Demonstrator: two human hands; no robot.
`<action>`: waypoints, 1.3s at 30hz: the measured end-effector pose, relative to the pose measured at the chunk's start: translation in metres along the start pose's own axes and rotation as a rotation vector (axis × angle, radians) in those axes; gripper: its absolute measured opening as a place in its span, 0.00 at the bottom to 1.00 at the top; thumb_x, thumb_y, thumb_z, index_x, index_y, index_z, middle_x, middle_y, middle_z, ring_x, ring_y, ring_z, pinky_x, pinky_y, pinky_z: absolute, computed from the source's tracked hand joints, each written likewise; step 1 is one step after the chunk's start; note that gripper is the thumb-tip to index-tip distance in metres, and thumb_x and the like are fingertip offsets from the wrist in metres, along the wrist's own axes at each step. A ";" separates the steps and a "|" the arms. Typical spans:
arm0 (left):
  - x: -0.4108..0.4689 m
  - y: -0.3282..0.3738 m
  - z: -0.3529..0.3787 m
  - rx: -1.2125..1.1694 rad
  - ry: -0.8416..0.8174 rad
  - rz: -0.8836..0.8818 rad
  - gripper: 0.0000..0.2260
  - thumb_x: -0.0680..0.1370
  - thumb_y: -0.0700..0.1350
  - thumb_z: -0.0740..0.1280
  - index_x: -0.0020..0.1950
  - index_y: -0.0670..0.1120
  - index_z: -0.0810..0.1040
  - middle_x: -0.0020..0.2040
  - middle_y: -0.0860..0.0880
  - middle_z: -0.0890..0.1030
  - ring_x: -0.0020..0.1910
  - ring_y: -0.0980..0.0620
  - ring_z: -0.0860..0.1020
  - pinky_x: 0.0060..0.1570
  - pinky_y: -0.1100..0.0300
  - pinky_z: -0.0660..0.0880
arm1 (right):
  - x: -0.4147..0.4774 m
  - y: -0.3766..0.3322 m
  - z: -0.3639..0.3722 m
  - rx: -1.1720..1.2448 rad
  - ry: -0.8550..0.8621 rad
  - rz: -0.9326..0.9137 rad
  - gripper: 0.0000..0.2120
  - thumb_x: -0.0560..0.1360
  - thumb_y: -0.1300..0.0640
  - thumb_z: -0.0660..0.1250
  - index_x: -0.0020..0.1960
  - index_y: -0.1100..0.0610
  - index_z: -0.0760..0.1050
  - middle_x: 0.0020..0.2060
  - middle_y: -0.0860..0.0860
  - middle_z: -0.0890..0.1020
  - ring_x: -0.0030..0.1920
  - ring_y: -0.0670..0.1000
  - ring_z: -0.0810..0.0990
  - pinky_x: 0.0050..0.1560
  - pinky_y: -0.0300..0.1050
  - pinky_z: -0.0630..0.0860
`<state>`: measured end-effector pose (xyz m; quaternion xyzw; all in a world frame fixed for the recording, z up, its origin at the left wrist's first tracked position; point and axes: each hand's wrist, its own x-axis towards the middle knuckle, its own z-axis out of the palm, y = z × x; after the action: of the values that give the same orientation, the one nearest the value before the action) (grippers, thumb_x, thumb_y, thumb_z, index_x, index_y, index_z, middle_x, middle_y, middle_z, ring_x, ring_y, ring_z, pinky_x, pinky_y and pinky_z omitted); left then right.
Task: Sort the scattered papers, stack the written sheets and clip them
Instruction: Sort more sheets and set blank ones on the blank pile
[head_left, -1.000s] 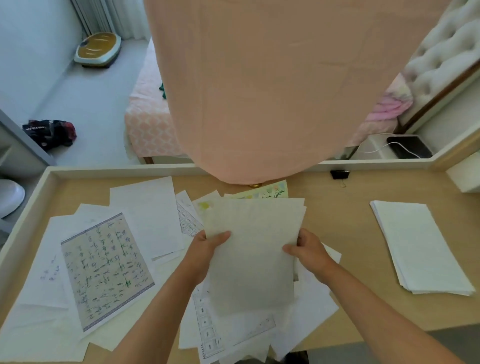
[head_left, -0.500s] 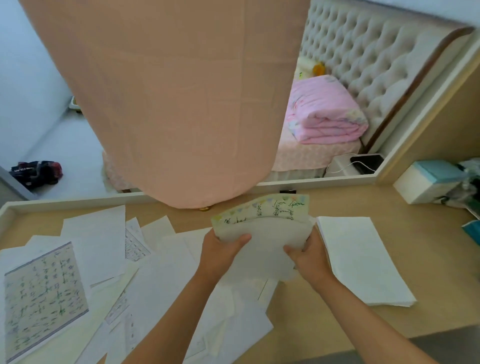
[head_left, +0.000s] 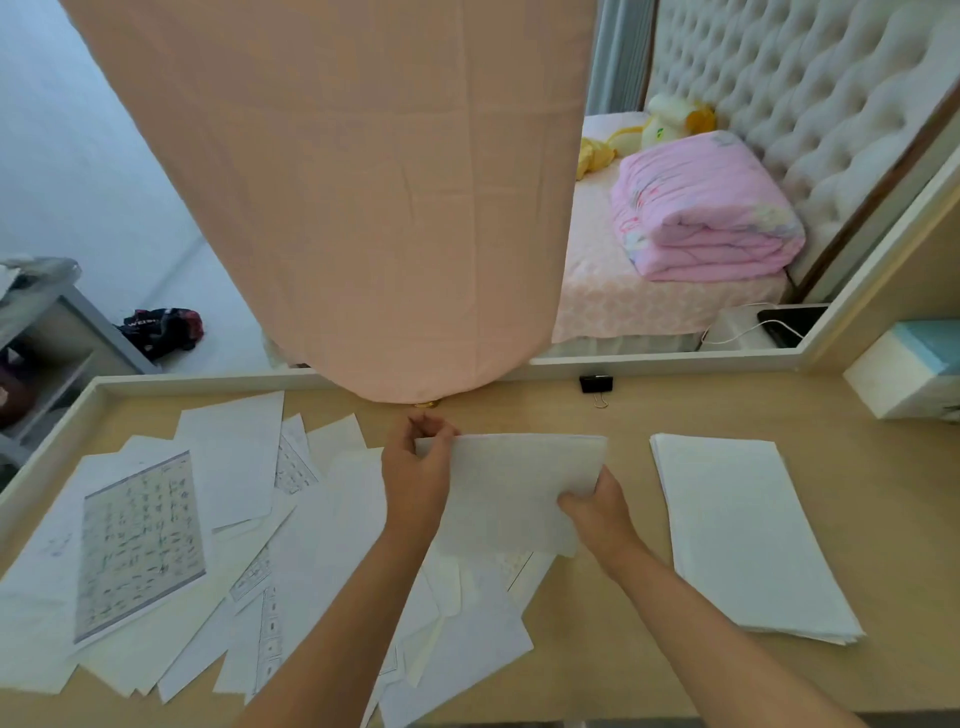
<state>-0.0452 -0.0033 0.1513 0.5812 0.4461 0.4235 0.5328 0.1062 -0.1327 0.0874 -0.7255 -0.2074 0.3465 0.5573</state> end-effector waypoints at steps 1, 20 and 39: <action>-0.001 0.001 -0.001 0.006 -0.005 0.007 0.04 0.76 0.37 0.70 0.47 0.46 0.78 0.40 0.56 0.79 0.41 0.63 0.77 0.45 0.68 0.71 | 0.001 0.001 0.001 -0.009 0.000 0.007 0.19 0.66 0.65 0.65 0.55 0.51 0.76 0.48 0.52 0.83 0.51 0.54 0.82 0.47 0.50 0.79; 0.012 -0.091 -0.036 0.164 -0.428 -0.244 0.20 0.75 0.31 0.61 0.61 0.51 0.76 0.53 0.55 0.81 0.54 0.54 0.79 0.45 0.63 0.74 | -0.016 0.005 0.040 -0.065 0.188 0.031 0.19 0.71 0.71 0.59 0.48 0.49 0.78 0.42 0.44 0.83 0.42 0.37 0.80 0.42 0.34 0.75; -0.044 -0.074 0.221 0.328 -0.800 -0.646 0.08 0.80 0.37 0.58 0.50 0.45 0.76 0.49 0.46 0.82 0.44 0.49 0.81 0.42 0.57 0.79 | 0.044 0.058 -0.222 -0.193 0.482 0.400 0.22 0.71 0.67 0.55 0.62 0.53 0.72 0.48 0.51 0.81 0.45 0.55 0.80 0.40 0.45 0.75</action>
<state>0.1528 -0.0973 0.0610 0.6060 0.4246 -0.0918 0.6664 0.2943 -0.2671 0.0508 -0.8625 0.0453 0.2459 0.4400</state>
